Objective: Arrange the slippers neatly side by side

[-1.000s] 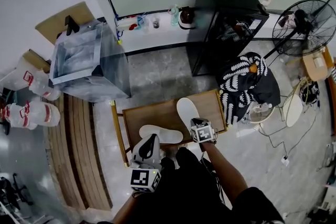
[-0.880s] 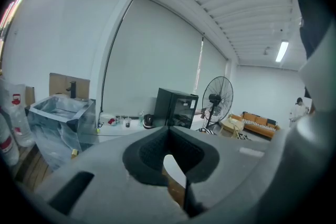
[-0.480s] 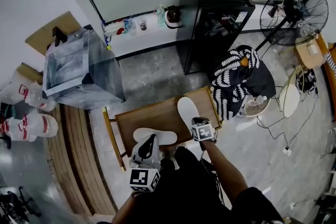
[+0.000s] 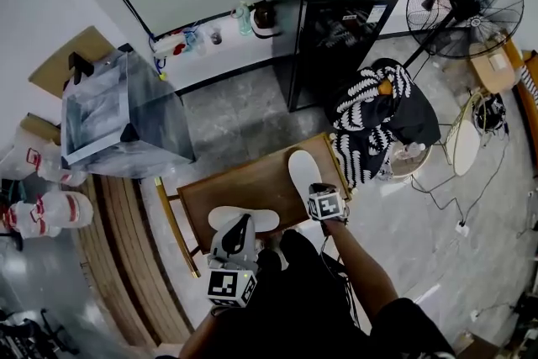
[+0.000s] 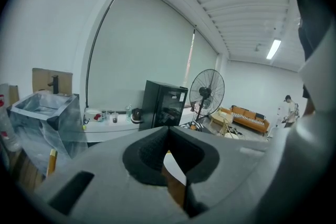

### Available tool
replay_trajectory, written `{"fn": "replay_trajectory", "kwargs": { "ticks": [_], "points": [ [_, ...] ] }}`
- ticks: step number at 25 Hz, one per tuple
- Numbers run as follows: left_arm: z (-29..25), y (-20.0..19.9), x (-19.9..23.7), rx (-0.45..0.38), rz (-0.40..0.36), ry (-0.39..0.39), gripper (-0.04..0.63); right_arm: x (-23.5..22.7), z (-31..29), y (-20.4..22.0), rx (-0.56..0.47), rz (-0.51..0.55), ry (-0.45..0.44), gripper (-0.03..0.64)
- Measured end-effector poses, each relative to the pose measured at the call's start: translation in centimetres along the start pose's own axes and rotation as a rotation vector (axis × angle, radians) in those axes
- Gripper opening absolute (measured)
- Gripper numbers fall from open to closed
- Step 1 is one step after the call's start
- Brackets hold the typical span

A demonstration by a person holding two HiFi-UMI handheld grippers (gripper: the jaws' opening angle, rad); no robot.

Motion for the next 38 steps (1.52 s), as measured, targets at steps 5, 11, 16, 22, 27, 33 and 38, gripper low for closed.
{"fn": "replay_trajectory", "kwargs": {
  "ticks": [5,11,16,22,27,33,38],
  "points": [
    [-1.2,0.0,-0.2,0.015,-0.011,0.003,0.016,-1.2,-1.1,0.0,0.013,-0.023,0.012,0.025],
    [-2.4,-0.1,-0.3,0.024,-0.003,0.002,0.017,-2.1,-2.0,-0.2,0.027,-0.035,0.009,0.025],
    [-3.1,0.0,-0.3,0.030,0.003,0.029,0.016,-2.4,-3.1,-0.4,0.042,-0.040,0.004,0.025],
    [-3.8,0.6,0.2,0.050,0.030,0.003,0.017,-2.7,-4.2,-0.7,0.058,-0.036,-0.003,0.025],
    [-4.0,0.4,0.7,0.061,0.037,-0.017,0.017,-2.7,-4.6,-0.9,0.071,-0.030,-0.009,0.025],
    [-3.7,0.6,0.8,0.068,0.054,-0.030,0.017,-2.7,-4.7,-0.8,0.074,-0.029,-0.014,0.026],
    [-3.2,0.7,0.7,0.064,0.055,-0.034,0.017,-2.6,-4.5,-0.8,0.055,-0.032,-0.021,0.030]
  ]
}}
Point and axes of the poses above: the fingertips, and each gripper's own axes: z backward along the fingers, x to its left, y out of its underside, the point moved 10 cm from there along z, backward along the fingers, and after that the axes turned 1 degree about x, right-handed, at the moved point
